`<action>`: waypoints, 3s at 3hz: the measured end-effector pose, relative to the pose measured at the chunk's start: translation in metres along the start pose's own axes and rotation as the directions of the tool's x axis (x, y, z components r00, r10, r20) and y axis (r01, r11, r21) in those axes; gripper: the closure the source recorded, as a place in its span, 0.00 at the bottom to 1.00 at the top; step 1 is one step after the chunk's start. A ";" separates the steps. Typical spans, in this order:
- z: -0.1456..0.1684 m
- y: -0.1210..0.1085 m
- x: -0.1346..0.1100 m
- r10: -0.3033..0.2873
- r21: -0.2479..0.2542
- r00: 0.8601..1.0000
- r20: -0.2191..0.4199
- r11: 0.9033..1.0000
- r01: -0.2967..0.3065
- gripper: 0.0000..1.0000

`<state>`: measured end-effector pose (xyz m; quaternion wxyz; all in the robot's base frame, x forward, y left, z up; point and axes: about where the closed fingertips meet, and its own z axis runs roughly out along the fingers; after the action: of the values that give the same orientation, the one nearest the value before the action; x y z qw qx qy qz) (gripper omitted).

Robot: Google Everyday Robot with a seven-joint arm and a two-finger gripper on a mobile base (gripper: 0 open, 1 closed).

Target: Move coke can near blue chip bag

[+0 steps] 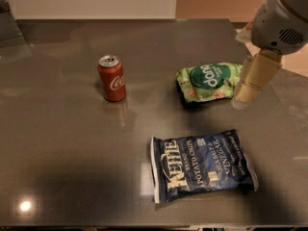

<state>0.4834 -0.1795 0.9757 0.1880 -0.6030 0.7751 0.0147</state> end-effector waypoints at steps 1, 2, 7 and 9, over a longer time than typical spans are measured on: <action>0.022 -0.021 -0.043 0.008 -0.026 0.996 0.086 1.000 -0.006 0.00; 0.047 -0.034 -0.089 0.002 -0.057 0.988 0.155 0.998 0.007 0.00; 0.146 -0.029 -0.241 -0.070 -0.120 0.938 0.340 0.986 0.117 0.00; 0.163 -0.029 -0.261 -0.083 -0.123 0.934 0.348 0.983 0.133 0.00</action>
Offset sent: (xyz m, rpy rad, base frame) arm 0.0968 0.1368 -0.0162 0.2398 0.0282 0.0906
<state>0.6080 0.0959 0.9111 0.2759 -0.6450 0.6933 0.1648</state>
